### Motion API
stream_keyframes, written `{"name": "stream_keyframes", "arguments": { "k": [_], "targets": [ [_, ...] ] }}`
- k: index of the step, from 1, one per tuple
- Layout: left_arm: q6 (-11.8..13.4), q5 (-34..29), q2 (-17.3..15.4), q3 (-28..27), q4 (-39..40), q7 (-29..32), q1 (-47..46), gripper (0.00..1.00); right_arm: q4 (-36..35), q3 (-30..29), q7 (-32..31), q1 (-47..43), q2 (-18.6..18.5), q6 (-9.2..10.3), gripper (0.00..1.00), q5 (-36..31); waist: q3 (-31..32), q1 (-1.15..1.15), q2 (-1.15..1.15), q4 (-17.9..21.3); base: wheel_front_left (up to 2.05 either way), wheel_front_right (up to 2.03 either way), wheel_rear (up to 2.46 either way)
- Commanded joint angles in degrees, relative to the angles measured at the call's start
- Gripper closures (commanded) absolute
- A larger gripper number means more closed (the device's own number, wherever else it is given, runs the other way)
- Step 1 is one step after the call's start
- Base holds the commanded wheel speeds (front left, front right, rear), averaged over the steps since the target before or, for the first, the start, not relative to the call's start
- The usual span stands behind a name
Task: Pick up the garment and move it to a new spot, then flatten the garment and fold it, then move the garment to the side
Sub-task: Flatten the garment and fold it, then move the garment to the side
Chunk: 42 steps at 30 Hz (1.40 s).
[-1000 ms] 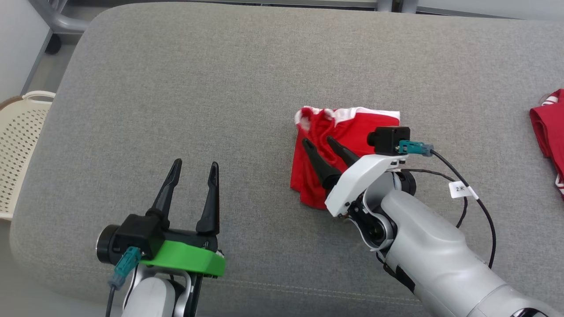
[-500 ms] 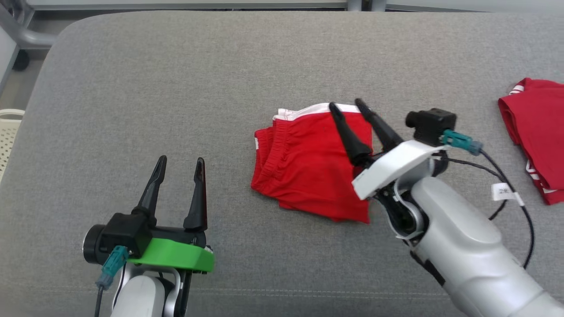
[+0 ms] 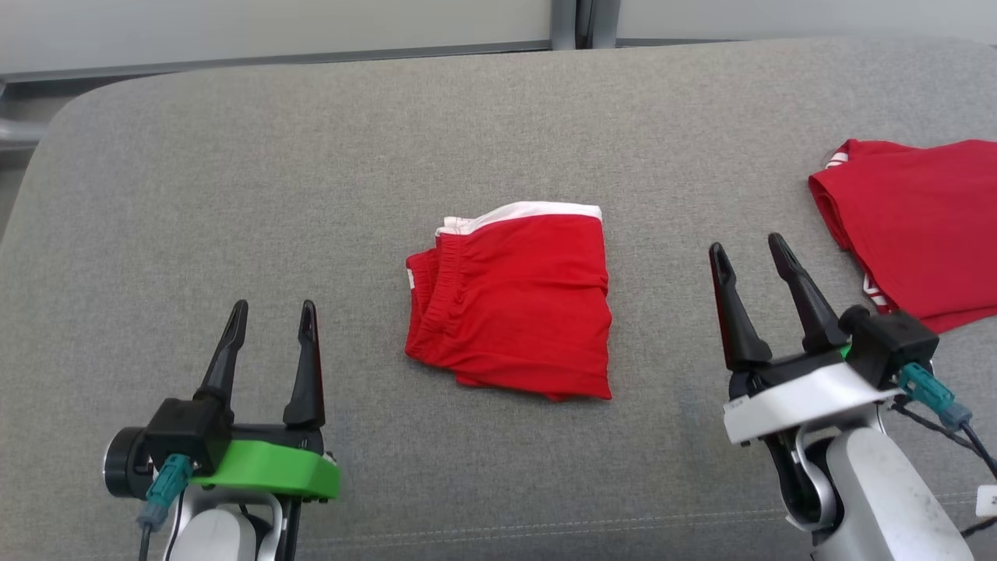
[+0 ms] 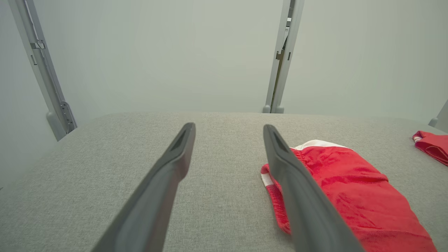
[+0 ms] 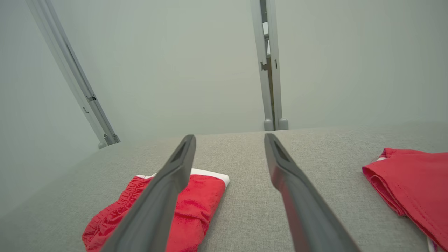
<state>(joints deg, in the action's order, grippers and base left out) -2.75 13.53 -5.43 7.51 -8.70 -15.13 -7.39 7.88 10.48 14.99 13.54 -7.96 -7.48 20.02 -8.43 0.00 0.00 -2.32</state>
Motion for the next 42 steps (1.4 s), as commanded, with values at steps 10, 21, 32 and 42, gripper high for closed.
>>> {"name": "stream_keyframes", "arguments": {
  "k": [10,21,32,42],
  "targets": [
    [1.41,0.57,-0.55,-0.79,-1.55,0.01,4.30,0.00,-1.93,-3.24,0.18,-8.90,0.77,-0.01,0.00,-3.81,4.33,0.00,0.00,0.60,0.00,0.00,0.00],
    [2.23,1.43,-0.79,-1.21,-1.53,0.02,5.04,0.00,-2.18,-3.94,0.18,-10.98,1.24,-0.01,0.00,-4.40,5.34,0.00,0.00,-0.03,0.00,0.00,0.00],
    [2.38,1.76,-1.00,-0.76,-1.64,0.02,4.50,0.00,-2.25,-3.93,0.18,-11.09,1.40,-0.01,0.00,-4.50,5.54,0.00,0.00,-0.61,0.00,0.00,0.00],
    [1.44,1.97,0.14,1.88,-1.78,0.06,2.70,0.00,8.09,-2.81,-0.10,-6.71,-2.55,0.01,0.00,2.79,5.25,0.00,0.00,-7.09,0.00,0.00,0.00]
  ]
}}
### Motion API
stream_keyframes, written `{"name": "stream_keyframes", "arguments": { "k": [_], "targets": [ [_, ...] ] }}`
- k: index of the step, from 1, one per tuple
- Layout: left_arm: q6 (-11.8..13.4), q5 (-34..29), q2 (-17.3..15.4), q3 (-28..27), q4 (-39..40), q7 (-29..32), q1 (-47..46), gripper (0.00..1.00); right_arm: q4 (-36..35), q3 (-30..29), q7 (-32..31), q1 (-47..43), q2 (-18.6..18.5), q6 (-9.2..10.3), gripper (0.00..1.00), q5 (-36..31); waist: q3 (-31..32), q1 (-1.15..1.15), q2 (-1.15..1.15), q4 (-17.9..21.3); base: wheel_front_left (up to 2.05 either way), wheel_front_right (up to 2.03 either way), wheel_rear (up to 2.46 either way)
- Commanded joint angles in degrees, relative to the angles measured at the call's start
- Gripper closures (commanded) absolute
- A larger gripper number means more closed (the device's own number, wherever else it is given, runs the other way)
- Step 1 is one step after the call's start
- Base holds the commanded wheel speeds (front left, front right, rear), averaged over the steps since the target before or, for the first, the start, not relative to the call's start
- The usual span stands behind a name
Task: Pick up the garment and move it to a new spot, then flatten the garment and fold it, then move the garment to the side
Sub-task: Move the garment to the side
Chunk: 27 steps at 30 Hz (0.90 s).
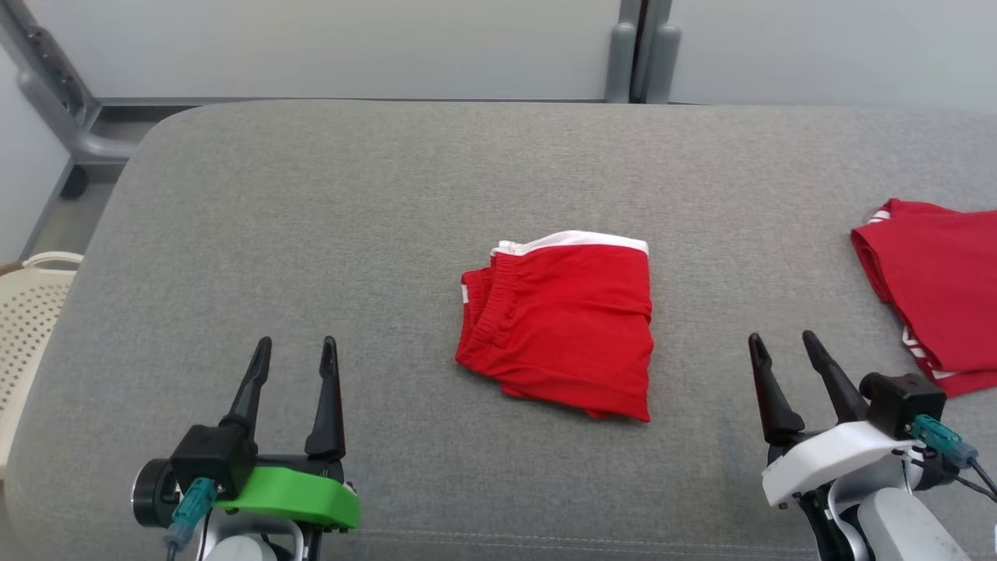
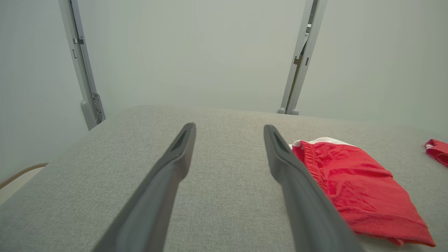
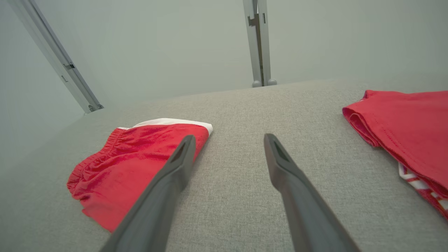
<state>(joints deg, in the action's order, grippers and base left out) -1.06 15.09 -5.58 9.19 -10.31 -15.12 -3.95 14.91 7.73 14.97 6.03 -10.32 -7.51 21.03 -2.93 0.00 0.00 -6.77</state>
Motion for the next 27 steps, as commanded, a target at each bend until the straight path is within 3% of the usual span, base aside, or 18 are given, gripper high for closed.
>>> {"name": "stream_keyframes", "arguments": {
  "k": [1,14,22,23,24,25,26,27],
  "targets": [
    [-0.23,0.47,0.34,0.51,-0.10,0.04,-0.78,0.00,2.80,0.93,-0.17,1.93,-1.16,0.02,0.00,2.18,-0.36,0.00,0.00,-3.40,0.00,0.00,0.00],
    [-1.45,1.07,2.04,4.22,-0.04,0.01,-3.13,0.00,24.07,12.98,-2.17,15.05,-5.09,0.04,0.00,17.87,-4.25,0.00,0.00,-14.13,0.00,0.00,0.00],
    [-1.79,1.34,2.39,5.09,-0.19,0.02,-4.16,0.00,30.71,18.13,-2.92,19.49,-6.07,0.04,0.00,24.53,-6.08,0.00,0.00,-16.70,0.00,0.00,0.00],
    [-1.76,1.35,2.43,5.07,-0.24,0.02,-4.12,0.00,31.22,18.67,-2.86,19.85,-6.24,0.04,0.09,25.18,-6.16,0.00,0.00,-16.82,0.00,0.00,0.00],
    [-1.73,1.36,2.47,5.06,-0.26,0.01,-4.11,0.00,31.65,19.08,-3.03,20.04,-6.13,0.04,0.61,26.38,-6.24,0.00,0.00,-16.87,0.00,0.00,0.00],
    [-1.73,1.36,2.47,5.06,-0.26,0.01,-4.11,0.00,31.65,19.08,-3.03,20.04,-6.13,0.04,0.61,26.38,-6.24,0.00,0.00,-16.87,0.00,0.00,0.00],
    [-1.69,1.37,2.49,4.97,-0.23,0.01,-4.16,0.00,31.76,19.64,-2.88,20.20,-6.09,0.04,1.00,27.12,-6.29,0.00,0.00,-16.87,0.00,0.00,0.00],
    [-1.60,1.36,2.51,4.86,-0.20,0.01,-4.18,0.00,31.92,20.48,-2.94,20.24,-6.19,0.04,1.00,27.56,-6.30,0.00,0.00,-16.80,0.00,0.00,0.00]
  ]
}}
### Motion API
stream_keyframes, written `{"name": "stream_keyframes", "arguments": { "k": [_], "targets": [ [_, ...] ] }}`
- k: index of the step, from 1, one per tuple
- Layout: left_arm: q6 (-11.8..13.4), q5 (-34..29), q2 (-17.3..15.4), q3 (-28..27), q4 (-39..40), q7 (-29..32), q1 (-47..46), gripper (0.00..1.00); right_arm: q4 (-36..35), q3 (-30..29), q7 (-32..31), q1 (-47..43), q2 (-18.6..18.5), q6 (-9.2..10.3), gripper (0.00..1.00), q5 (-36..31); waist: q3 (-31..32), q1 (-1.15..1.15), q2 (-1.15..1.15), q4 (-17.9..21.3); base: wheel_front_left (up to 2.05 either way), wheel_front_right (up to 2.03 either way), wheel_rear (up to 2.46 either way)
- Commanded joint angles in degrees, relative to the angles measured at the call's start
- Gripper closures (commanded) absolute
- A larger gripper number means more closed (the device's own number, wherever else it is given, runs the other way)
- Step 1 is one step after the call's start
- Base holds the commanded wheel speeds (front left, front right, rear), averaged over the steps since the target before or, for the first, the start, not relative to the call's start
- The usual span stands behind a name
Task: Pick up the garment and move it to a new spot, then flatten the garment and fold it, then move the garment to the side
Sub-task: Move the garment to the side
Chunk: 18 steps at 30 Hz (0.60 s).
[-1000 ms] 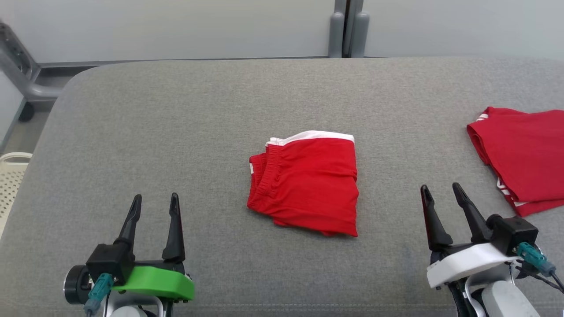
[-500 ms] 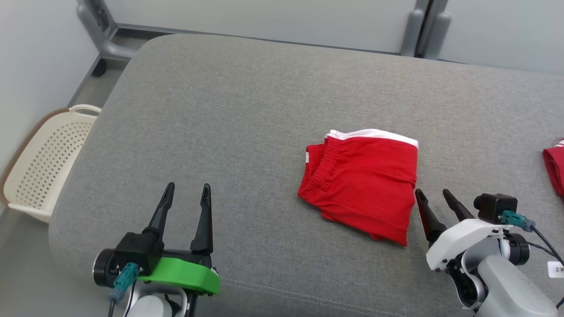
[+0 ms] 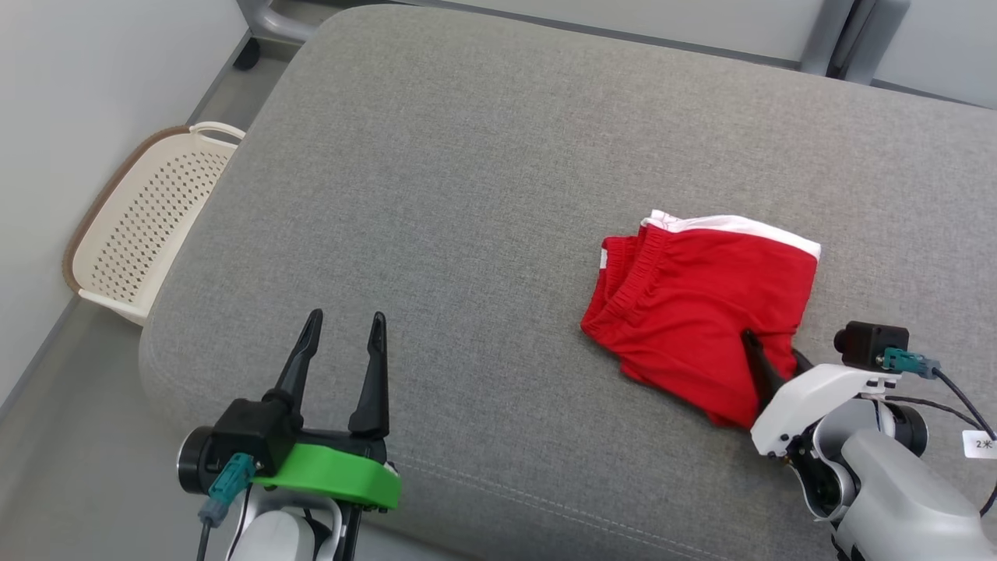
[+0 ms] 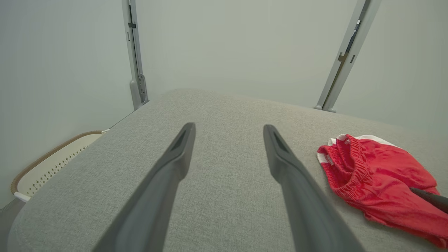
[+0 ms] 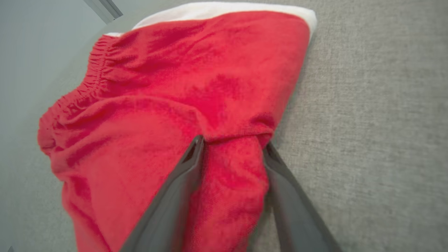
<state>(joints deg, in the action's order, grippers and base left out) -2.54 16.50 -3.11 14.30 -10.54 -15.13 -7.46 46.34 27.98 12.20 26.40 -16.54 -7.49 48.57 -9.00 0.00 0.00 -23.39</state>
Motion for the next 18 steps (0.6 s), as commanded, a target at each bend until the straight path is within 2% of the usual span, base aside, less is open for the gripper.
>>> {"name": "stream_keyframes", "arguments": {
  "k": [1,9,18],
  "targets": [
    [0.01,-0.08,0.06,-0.39,0.06,0.03,-0.57,0.00,0.57,0.99,-0.28,-0.09,0.03,0.01,1.00,0.85,-0.19,0.00,0.00,0.02,0.00,0.00,0.00],
    [-0.22,-1.06,0.05,-0.94,0.50,0.01,-0.28,0.00,-0.88,4.69,2.02,0.21,-0.27,0.01,1.00,4.14,0.09,0.00,0.00,4.30,0.00,0.00,0.00],
    [-0.22,-2.03,-1.02,-2.46,1.39,0.02,-0.56,0.00,-5.28,4.06,3.05,-2.99,-0.54,0.02,1.00,0.06,0.17,0.00,0.00,14.50,0.00,0.00,0.00]
  ]
}}
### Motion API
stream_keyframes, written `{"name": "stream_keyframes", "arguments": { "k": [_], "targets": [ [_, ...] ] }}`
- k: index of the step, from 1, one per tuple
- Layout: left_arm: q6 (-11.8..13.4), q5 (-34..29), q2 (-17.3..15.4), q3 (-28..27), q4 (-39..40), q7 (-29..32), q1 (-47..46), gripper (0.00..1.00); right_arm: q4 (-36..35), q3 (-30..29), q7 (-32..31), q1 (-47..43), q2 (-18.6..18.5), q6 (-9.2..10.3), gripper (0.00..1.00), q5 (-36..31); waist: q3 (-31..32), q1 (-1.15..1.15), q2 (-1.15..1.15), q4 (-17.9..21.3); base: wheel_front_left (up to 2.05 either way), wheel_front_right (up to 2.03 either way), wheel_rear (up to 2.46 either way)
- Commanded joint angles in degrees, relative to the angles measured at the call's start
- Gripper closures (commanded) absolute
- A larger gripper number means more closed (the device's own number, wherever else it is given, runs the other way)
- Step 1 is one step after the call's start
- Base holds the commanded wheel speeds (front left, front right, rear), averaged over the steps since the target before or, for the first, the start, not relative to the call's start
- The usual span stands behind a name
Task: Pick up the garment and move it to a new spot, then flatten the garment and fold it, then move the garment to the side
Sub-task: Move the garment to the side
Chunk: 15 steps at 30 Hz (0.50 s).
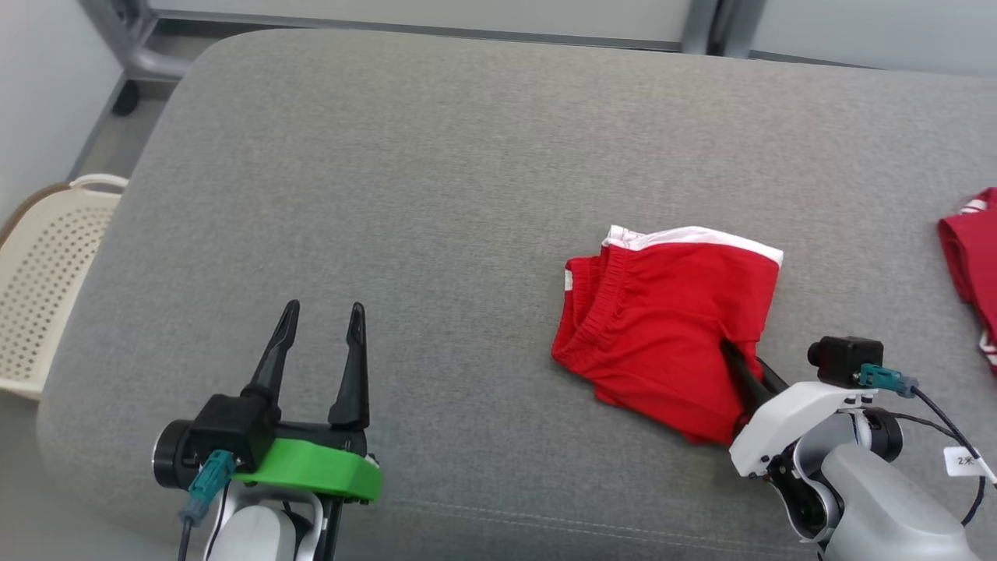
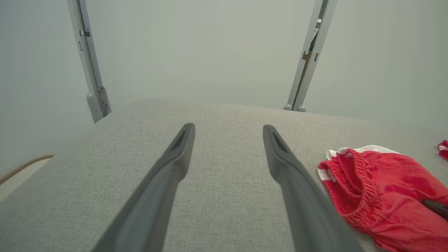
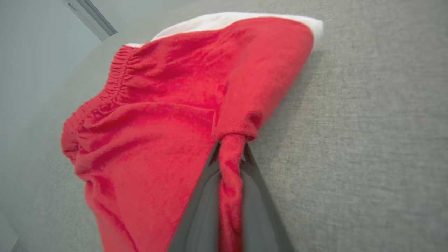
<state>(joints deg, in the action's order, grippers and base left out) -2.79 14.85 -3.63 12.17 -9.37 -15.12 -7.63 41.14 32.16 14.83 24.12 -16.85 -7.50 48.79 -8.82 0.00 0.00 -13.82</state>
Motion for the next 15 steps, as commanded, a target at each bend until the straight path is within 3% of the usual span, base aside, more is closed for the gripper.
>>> {"name": "stream_keyframes", "arguments": {
  "k": [1,15],
  "targets": [
    [-0.03,-0.48,-0.64,-0.30,0.25,0.01,-0.48,0.00,-0.80,-0.89,0.38,-1.21,-0.40,0.03,1.00,-1.39,-0.12,0.00,0.00,6.11,0.00,0.00,0.00],
    [0.28,-0.99,-3.18,-1.03,1.11,0.45,-2.66,0.00,-8.40,-9.70,0.34,-4.49,0.06,0.02,1.00,-16.01,-2.99,0.00,0.00,22.91,0.00,0.00,0.00]
  ]
}}
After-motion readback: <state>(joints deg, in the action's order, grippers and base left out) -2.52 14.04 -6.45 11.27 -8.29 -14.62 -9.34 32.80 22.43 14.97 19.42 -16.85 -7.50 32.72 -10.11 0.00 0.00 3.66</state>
